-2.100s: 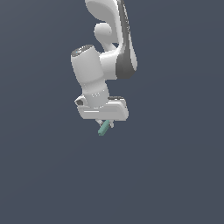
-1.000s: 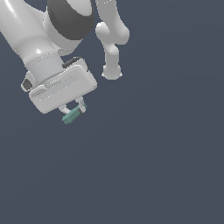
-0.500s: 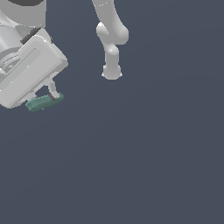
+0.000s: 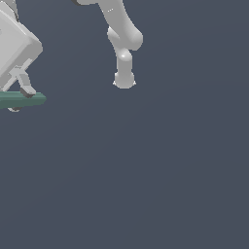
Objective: Pick up the object and move it to a goal position.
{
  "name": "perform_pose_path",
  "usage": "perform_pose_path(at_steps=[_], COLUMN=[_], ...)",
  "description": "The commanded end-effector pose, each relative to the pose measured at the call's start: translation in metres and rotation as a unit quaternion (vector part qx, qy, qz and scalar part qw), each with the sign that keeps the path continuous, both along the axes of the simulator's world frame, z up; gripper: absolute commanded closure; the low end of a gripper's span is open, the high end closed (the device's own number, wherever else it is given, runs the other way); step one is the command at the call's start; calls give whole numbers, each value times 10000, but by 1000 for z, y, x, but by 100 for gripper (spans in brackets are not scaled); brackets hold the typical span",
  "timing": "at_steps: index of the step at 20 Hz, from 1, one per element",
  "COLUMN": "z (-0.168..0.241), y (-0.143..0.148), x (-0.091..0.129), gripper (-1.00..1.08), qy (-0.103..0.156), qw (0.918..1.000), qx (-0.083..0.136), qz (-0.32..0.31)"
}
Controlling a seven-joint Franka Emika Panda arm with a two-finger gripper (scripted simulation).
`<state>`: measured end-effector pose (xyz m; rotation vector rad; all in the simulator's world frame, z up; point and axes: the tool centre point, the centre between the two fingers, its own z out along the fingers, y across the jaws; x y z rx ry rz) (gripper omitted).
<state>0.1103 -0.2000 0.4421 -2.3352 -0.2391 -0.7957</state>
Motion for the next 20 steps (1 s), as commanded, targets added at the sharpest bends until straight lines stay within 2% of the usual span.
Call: perform_pose_path(at_steps=[1,9,20], z=[9,26,33], y=[-7,-22,-27], x=[2,8,10], gripper=[108,108,108], qy=[-88,-251,-312], qw=[9999,9992,9987], qx=[54,160,204], qz=[100,282,352])
